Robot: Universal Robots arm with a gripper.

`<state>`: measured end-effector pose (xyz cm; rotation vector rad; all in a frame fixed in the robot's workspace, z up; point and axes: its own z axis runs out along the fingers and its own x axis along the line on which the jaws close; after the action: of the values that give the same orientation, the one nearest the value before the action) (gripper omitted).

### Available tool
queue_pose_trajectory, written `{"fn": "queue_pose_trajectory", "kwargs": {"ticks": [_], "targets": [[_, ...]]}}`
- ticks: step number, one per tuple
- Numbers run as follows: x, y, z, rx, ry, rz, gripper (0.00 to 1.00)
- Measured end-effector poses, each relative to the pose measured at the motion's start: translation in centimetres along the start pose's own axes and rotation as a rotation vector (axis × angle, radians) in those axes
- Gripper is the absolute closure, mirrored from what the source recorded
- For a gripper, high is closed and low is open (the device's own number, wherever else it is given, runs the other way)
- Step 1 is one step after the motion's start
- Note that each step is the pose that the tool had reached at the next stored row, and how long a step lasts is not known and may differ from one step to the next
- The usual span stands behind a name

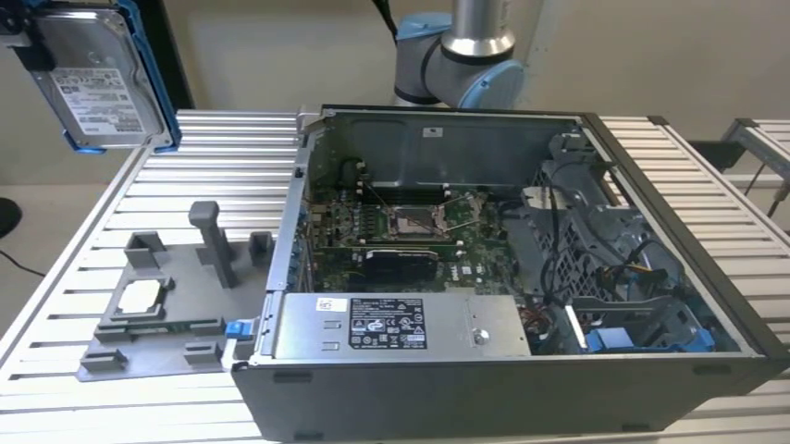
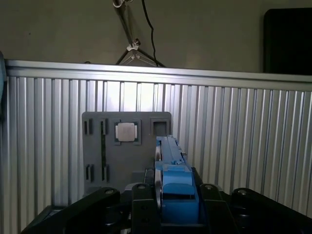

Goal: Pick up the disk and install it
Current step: 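Pick up the disk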

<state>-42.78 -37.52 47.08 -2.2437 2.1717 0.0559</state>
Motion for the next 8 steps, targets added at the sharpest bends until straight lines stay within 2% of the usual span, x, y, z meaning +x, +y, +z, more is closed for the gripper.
{"fn": "queue_pose_trajectory", "kwargs": {"ticks": [4, 8], "targets": [[0.0, 0.0, -0.01, -0.0001, 0.0, 0.0, 1.0], [0.01, -0.3, -0.01, 0.0, 0.0, 0.0, 1.0]]}}
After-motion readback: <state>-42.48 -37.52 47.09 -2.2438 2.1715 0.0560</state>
